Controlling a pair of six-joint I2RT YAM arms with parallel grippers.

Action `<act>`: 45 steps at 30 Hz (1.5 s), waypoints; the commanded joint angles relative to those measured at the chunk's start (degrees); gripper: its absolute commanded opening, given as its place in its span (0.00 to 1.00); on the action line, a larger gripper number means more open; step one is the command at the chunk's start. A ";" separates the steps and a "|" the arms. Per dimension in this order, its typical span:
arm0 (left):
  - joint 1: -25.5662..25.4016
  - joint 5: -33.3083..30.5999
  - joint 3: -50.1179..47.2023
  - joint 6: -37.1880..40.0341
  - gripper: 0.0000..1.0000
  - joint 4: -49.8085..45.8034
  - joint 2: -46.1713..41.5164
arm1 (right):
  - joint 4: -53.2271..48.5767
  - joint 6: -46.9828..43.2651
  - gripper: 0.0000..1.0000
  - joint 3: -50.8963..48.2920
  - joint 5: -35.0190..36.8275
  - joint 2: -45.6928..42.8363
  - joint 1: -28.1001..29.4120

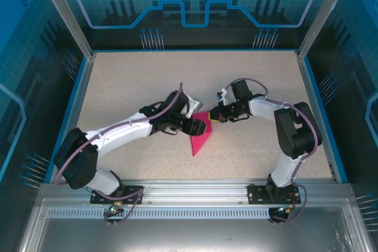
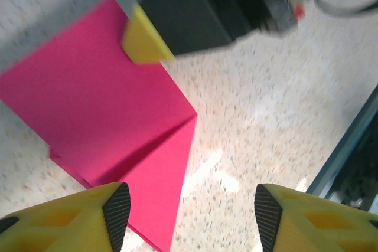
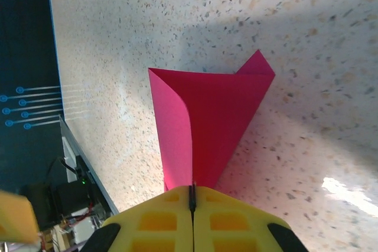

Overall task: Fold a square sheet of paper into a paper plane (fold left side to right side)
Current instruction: Fold the wing for the fifth time at the center of the table.

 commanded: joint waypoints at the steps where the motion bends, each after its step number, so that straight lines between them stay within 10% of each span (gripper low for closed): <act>1: -3.00 -10.03 -1.88 -0.82 0.62 -5.75 0.30 | -4.52 4.83 0.06 2.83 3.32 -0.12 2.05; 21: -15.96 -31.30 10.95 -10.99 0.65 -18.00 18.94 | -6.03 9.66 0.04 5.85 7.76 1.99 5.61; 45: -17.35 -33.42 13.78 -11.04 0.23 -19.70 23.29 | -6.54 8.79 0.03 6.92 7.51 3.79 6.23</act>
